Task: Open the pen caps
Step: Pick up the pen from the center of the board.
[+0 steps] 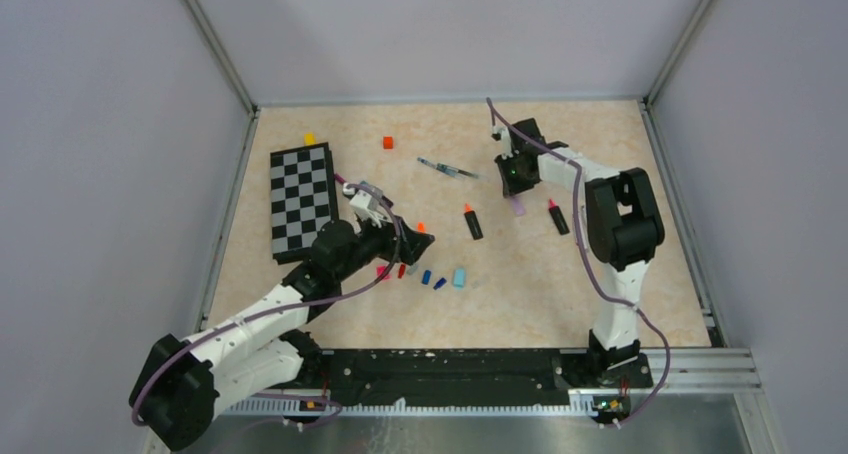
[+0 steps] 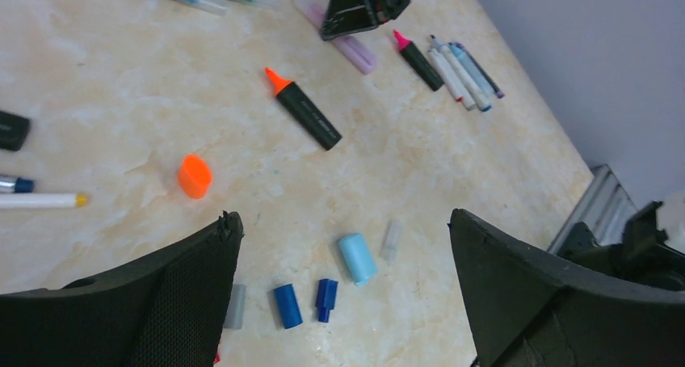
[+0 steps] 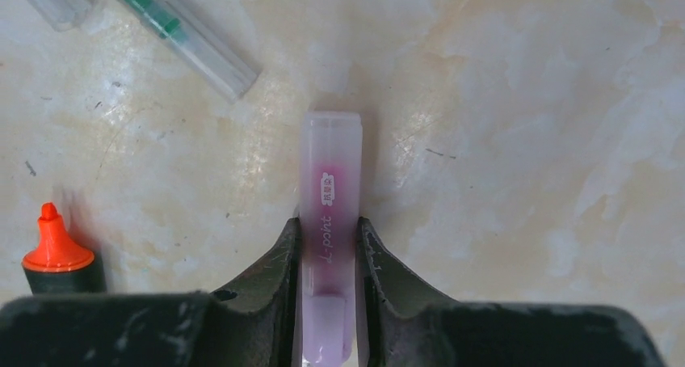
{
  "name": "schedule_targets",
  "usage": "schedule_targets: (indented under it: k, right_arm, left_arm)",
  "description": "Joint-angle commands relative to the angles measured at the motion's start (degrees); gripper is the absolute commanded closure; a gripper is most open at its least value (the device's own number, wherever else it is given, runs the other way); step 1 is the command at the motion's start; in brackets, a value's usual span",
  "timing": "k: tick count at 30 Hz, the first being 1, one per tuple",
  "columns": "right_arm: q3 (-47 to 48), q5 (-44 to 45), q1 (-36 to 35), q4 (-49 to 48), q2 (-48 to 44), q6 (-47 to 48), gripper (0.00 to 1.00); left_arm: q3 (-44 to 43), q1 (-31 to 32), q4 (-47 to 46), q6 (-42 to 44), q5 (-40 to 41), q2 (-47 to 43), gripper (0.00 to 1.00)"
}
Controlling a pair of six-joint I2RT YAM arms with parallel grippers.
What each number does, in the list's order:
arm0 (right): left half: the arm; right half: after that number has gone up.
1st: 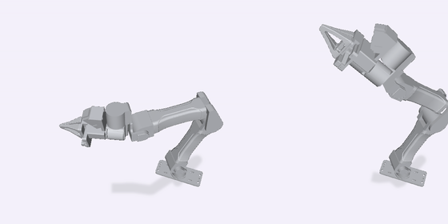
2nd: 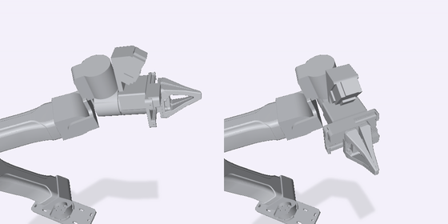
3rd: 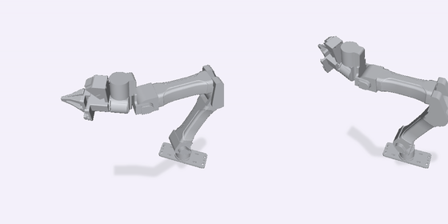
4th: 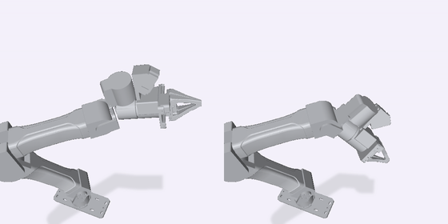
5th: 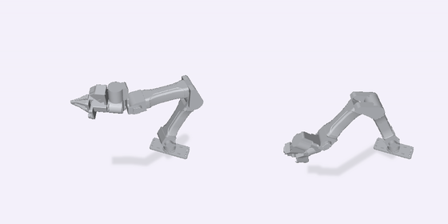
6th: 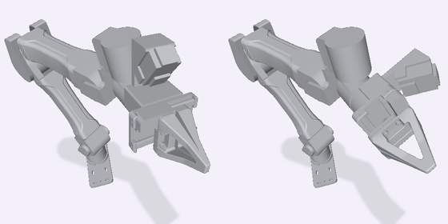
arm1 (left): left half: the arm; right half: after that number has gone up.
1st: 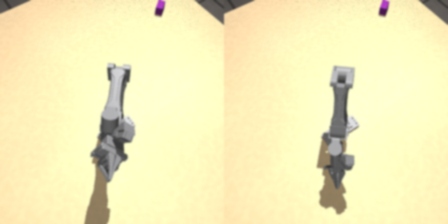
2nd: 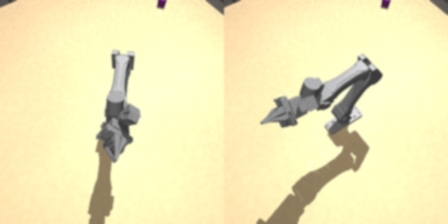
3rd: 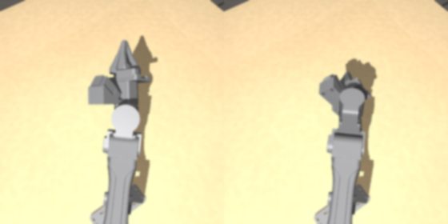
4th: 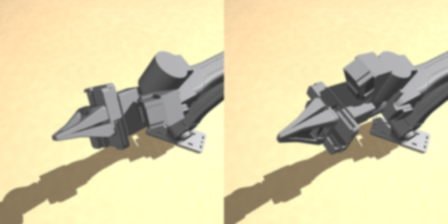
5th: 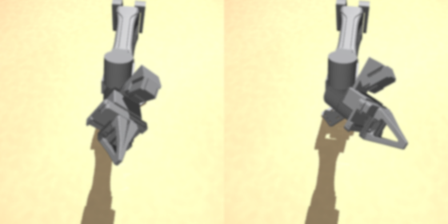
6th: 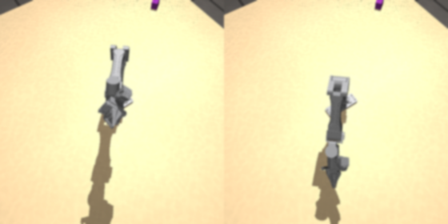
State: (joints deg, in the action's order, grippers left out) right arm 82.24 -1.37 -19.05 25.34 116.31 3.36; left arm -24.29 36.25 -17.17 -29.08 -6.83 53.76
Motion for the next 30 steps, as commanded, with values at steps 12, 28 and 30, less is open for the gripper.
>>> schedule_targets:
  k: [12, 28, 30]
  right_arm:
    - [-22.1, -39.2, 10.2, -20.8, -26.4, -19.8, 1.0]
    - [-28.2, -48.9, 10.3, -33.7, -26.8, -32.6, 1.0]
    - [-28.2, -49.2, 10.1, -33.9, -26.8, -33.0, 1.0]
  left_arm:
    - [-6.9, 8.9, -29.4, -5.2, -6.3, 20.3, 0.01]
    - [-31.3, 16.4, -13.8, -12.6, 18.8, 42.7, 0.03]
    - [-34.0, 16.8, -10.4, -13.3, 20.4, 44.0, 0.06]
